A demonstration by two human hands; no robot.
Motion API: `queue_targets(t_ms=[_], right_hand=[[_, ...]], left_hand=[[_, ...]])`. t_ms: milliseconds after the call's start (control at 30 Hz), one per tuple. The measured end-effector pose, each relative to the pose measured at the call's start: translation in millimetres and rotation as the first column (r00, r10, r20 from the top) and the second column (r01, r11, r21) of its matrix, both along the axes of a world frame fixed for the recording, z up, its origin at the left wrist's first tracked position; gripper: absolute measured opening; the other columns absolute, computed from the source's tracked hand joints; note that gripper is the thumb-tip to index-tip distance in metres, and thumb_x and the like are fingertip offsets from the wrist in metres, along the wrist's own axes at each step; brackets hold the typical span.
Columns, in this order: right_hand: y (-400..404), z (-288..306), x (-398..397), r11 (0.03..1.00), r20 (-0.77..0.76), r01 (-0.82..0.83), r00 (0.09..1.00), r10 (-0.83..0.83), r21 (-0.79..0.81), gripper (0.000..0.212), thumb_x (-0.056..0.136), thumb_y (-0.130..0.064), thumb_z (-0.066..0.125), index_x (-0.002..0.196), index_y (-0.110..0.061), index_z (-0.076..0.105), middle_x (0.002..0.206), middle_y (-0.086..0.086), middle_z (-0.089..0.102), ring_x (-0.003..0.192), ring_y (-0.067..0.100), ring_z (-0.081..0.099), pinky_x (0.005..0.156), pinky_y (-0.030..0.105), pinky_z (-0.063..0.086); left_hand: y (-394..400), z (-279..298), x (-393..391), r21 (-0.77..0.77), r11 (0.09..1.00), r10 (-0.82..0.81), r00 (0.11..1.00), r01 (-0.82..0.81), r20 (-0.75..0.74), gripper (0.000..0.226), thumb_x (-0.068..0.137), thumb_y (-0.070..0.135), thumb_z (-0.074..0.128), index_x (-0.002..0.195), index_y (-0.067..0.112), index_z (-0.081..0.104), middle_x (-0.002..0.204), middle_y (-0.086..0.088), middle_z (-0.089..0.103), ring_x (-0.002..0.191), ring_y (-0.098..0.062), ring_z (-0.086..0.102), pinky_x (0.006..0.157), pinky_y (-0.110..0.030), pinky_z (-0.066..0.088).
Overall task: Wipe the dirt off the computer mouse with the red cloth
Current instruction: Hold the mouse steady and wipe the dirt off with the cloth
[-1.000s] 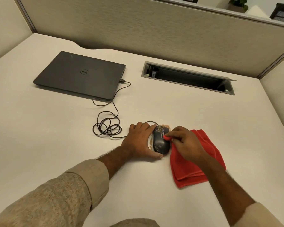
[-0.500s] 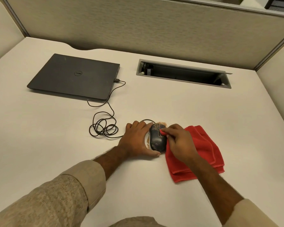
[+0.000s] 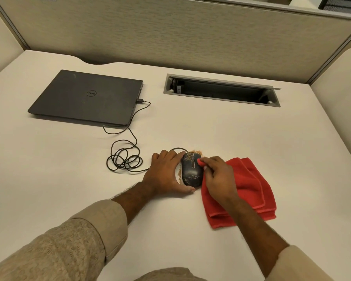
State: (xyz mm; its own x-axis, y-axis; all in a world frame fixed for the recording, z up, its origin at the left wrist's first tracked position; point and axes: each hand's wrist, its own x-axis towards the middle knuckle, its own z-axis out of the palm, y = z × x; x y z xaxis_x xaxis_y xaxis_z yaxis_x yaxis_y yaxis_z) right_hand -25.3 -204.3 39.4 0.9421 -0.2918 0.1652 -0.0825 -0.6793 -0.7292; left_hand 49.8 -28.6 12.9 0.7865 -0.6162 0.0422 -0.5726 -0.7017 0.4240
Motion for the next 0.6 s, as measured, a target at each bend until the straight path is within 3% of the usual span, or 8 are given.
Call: queue_targets(t_ms=[100, 267, 367, 467, 600], right_hand=[[3.8, -7.0, -10.9, 1.0, 0.018, -0.027, 0.999, 0.027, -0.013, 0.03, 0.088, 0.001, 0.056, 0.109, -0.012, 0.072, 0.098, 0.003, 0.067, 0.088, 0.022, 0.064, 0.082, 0.05, 0.049], [7.0, -7.3, -40.0, 0.978, 0.058, -0.122, 0.989, 0.133, -0.169, 0.032, 0.085, -0.005, 0.053, 0.109, -0.018, 0.07, 0.098, -0.005, 0.065, 0.085, 0.013, 0.059, 0.078, 0.04, 0.042], [0.0, -4.5, -38.6, 0.984, 0.052, -0.145, 0.987, 0.15, -0.1, 0.032, 0.084, -0.006, 0.054, 0.105, -0.022, 0.072, 0.098, -0.01, 0.066, 0.087, 0.008, 0.061, 0.081, 0.039, 0.043], [-7.6, -1.9, -26.1, 0.998, 0.093, -0.066, 0.994, 0.063, 0.02, 0.031, 0.086, -0.004, 0.055, 0.106, -0.019, 0.074, 0.098, -0.008, 0.068, 0.091, 0.008, 0.064, 0.082, 0.042, 0.05], [-5.3, -2.8, -8.3, 0.999, 0.109, -0.004, 0.994, -0.001, 0.052, 0.032, 0.086, 0.001, 0.06, 0.107, -0.019, 0.074, 0.099, -0.008, 0.071, 0.095, 0.004, 0.064, 0.088, 0.017, 0.048]], left_hand=[[0.6, -0.2, 0.5, -0.002, 1.0, 0.003, 1.0, -0.003, -0.003, 0.113, 0.05, 0.088, 0.059, 0.143, 0.026, 0.041, 0.122, 0.014, 0.049, 0.11, -0.014, 0.041, 0.097, -0.034, 0.03], [1.8, -2.9, 1.6, -0.012, 1.0, -0.008, 1.0, 0.008, -0.013, 0.111, 0.051, 0.088, 0.06, 0.142, 0.028, 0.039, 0.121, 0.015, 0.048, 0.108, -0.012, 0.039, 0.096, -0.034, 0.029], [1.6, -2.4, 1.3, -0.013, 1.0, -0.004, 1.0, 0.004, -0.005, 0.112, 0.05, 0.088, 0.06, 0.142, 0.028, 0.04, 0.12, 0.015, 0.048, 0.108, -0.012, 0.04, 0.095, -0.033, 0.028], [0.6, -1.1, -0.2, -0.006, 1.0, 0.005, 1.0, -0.005, 0.005, 0.111, 0.05, 0.087, 0.059, 0.142, 0.028, 0.041, 0.118, 0.015, 0.049, 0.108, -0.013, 0.041, 0.096, -0.034, 0.029], [0.3, 0.0, -0.4, 0.01, 1.0, 0.005, 1.0, -0.005, 0.009, 0.113, 0.051, 0.087, 0.058, 0.144, 0.027, 0.041, 0.123, 0.013, 0.05, 0.111, -0.015, 0.043, 0.099, -0.037, 0.03]])
